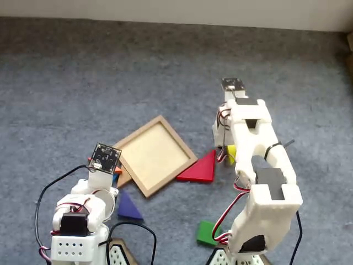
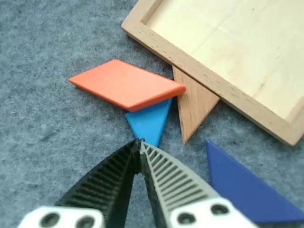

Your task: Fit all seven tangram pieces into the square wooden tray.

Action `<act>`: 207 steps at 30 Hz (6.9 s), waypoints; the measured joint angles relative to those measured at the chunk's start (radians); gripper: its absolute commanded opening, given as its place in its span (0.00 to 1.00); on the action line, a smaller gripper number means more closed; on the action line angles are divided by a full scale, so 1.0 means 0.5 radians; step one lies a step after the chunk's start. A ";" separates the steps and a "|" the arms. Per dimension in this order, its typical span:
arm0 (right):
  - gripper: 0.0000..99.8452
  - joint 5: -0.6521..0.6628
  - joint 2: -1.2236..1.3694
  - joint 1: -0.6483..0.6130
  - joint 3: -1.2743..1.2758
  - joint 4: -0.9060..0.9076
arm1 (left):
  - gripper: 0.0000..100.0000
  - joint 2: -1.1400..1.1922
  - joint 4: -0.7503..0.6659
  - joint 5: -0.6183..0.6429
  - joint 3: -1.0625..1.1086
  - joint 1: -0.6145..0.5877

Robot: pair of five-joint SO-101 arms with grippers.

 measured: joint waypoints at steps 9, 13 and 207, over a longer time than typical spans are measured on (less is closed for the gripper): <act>0.33 0.074 0.000 -0.003 0.000 -0.126 | 0.01 0.000 0.000 0.000 0.000 0.000; 0.33 0.092 0.000 -0.003 0.000 -0.135 | 0.01 0.000 0.000 0.000 0.000 0.000; 0.01 0.466 -0.230 -0.964 -0.046 -0.034 | 0.01 -0.003 0.000 0.000 0.000 0.000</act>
